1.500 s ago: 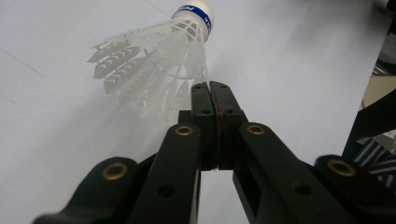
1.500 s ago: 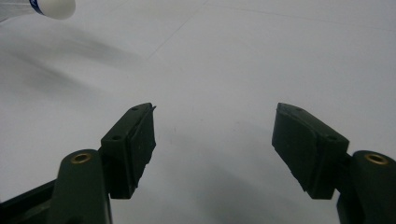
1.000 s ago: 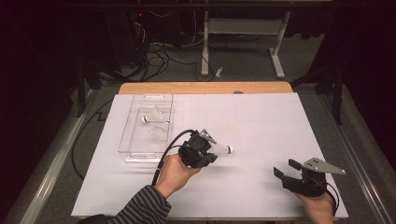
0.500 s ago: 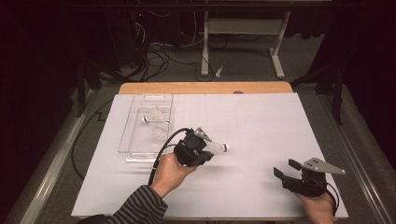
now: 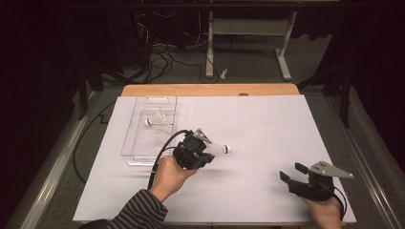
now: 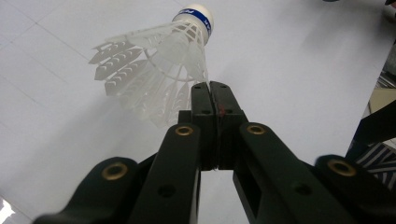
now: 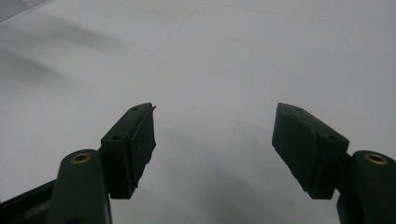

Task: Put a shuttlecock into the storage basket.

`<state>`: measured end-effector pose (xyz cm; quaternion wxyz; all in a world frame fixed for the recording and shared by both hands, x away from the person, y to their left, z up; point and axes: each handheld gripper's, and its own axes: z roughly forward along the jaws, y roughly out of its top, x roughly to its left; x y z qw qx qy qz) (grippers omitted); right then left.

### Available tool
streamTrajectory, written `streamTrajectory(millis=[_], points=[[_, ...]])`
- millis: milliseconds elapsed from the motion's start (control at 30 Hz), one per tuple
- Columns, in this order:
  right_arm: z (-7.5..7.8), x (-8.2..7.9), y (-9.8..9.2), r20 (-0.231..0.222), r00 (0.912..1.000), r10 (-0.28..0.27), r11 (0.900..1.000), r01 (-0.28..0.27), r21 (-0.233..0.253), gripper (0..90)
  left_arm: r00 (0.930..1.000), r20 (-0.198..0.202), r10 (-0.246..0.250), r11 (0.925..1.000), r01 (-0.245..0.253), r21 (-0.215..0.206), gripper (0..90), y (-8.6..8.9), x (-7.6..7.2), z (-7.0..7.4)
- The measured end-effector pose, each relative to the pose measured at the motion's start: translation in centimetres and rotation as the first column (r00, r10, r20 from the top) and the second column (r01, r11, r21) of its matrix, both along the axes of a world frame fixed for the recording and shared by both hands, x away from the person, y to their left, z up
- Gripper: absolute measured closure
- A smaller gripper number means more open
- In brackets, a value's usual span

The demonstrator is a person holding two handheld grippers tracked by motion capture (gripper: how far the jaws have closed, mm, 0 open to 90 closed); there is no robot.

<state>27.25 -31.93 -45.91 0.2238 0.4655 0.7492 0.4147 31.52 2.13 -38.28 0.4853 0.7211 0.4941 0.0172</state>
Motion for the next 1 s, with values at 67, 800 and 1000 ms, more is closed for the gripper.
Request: streamTrajectory(millis=[67,800,1000], points=[[0.0,0.0,0.0,0.000,1.0000,0.000,1.000,0.000,0.000,30.8,1.0000,0.002,0.002,1.0000,-0.002,0.005,89.5,0.2,0.0,0.1],[0.0,0.0,0.0,0.000,1.0000,0.000,1.000,0.000,0.001,30.8,0.9990,0.016,0.041,0.9990,-0.042,0.016,89.5,1.9,0.1,0.4],[0.0,0.0,0.0,0.000,1.0000,-0.001,1.000,0.001,0.001,30.8,0.9984,0.019,0.054,0.9983,-0.054,0.022,89.6,2.5,0.1,0.5]])
